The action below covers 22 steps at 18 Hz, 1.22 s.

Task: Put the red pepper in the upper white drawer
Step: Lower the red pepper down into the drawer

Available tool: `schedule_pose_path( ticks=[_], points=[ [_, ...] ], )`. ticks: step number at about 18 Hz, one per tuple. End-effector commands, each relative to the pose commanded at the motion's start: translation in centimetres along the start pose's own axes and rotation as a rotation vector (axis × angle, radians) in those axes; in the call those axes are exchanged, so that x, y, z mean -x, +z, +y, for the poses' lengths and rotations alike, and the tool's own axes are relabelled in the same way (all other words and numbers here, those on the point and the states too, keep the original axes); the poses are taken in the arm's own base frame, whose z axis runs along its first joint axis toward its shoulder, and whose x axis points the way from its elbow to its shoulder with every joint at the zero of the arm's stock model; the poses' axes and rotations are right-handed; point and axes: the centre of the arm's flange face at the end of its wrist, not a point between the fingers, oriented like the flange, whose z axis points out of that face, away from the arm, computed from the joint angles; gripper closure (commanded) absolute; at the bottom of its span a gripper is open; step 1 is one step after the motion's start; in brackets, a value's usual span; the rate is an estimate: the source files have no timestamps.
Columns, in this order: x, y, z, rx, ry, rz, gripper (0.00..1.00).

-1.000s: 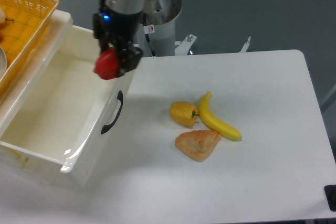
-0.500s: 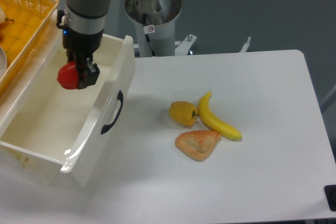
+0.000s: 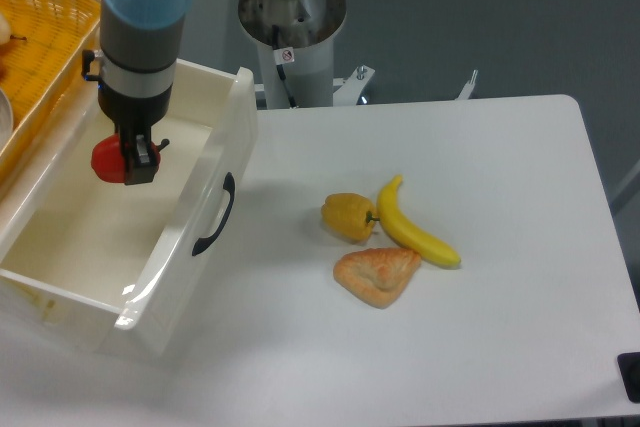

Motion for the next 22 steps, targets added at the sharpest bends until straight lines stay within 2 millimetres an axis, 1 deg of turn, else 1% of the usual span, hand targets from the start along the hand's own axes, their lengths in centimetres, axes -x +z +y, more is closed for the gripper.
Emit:
schedule_pose_path(
  ticks=[6,8,16,18,22],
  points=[
    [0.6,2.2,0.4,0.026,-0.005,0.032,0.98],
    [0.7,3.4,0.8,0.037,0.017,0.050,0.98],
    [1.0,4.7,1.1,0.049,0.019,0.072,0.98],
    [1.0,5.1,0.7,0.050,0.028,0.070,0.98],
    [1.1,5.8,0.7,0.051,0.026,0.074,0.97]
  ],
)
